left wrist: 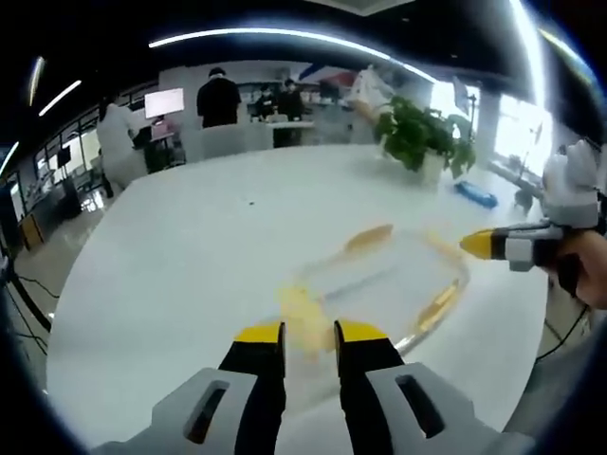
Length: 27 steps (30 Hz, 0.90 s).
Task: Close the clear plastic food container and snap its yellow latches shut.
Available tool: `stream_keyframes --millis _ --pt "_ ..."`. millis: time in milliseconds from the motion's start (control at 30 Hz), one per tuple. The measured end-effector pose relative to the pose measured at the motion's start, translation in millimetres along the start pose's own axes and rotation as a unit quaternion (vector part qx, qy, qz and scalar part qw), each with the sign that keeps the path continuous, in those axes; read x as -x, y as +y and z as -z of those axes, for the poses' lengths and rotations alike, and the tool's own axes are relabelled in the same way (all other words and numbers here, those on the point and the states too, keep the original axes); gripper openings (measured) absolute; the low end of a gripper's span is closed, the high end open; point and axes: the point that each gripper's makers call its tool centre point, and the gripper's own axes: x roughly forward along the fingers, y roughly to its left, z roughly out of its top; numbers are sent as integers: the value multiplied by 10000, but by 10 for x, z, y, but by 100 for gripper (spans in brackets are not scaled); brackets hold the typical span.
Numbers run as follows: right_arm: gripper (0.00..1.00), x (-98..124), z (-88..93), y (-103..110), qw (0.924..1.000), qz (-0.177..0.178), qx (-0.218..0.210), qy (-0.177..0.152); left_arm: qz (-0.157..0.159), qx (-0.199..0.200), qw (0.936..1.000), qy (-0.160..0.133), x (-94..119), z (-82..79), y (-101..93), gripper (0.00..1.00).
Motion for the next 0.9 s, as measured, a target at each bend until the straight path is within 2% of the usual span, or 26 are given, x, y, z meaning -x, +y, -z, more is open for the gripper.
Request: stream_keyframes --millis 233,533,600,667,767,900 --pt "4 11 12 -10 10000 23 20 34 -72 122 9999 -17 12 8 43 18" --pt "7 -1 -17 40 10000 -74 -24 15 5 217 9998 -17 -2 7 13 19" --pt "9 -11 0 68 9998 -151 -68 65 41 300 9995 -34 -9 0 7 20" --pt "9 -22 -34 103 9996 -238 -142 -53 126 365 9992 -67 -15 -21 -23 21" --pt "10 -31 -36 146 9994 -327 -124 -44 295 447 9985 -84 -46 -27 -79 27" --pt "18 -75 -21 258 9978 -597 -289 5 369 472 9982 -98 -66 -33 -118 28"
